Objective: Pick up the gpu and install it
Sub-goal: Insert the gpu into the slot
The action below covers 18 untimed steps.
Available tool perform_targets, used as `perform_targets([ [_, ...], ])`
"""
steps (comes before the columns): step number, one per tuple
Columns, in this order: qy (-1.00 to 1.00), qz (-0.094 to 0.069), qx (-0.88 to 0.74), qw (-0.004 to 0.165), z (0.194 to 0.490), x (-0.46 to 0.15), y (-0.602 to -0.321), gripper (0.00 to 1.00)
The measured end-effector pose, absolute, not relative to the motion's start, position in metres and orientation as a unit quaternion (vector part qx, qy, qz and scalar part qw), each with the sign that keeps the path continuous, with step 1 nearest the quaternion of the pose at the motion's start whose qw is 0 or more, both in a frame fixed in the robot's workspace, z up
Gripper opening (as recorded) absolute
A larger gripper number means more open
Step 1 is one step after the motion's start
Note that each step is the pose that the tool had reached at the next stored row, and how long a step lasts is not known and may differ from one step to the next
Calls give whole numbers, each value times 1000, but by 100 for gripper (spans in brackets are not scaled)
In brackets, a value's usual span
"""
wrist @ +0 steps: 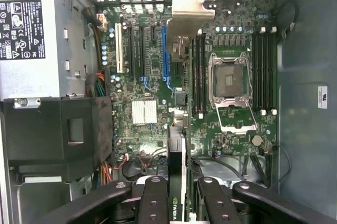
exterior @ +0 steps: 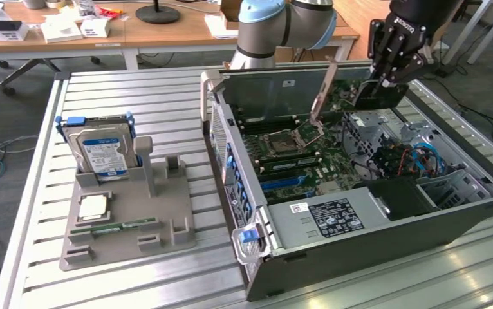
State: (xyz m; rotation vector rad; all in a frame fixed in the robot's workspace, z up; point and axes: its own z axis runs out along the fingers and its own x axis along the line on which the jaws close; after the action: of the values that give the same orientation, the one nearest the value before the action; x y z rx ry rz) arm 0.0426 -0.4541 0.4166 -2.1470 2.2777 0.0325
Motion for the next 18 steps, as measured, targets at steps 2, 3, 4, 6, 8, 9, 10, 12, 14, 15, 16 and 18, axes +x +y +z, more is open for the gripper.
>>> perform_targets([
  [2,727,10,-687,6,415,42,-454,26],
  [3,726,9,-687,7,415,41,-454,26],
  [4,726,9,-688,7,414,41,-454,26],
  [6,724,9,-689,9,414,40,-454,26],
  [8,724,9,-690,9,413,39,-454,26],
  [9,724,9,-690,9,413,39,-454,26],
  [10,723,9,-690,9,413,39,-454,26],
  [12,723,9,-691,9,412,38,-454,26],
  [14,722,9,-691,9,411,37,-454,26],
  [15,722,9,-692,9,410,36,-454,26],
  [16,722,9,-692,10,410,36,-454,26],
  [18,722,9,-692,10,410,36,-454,26],
])
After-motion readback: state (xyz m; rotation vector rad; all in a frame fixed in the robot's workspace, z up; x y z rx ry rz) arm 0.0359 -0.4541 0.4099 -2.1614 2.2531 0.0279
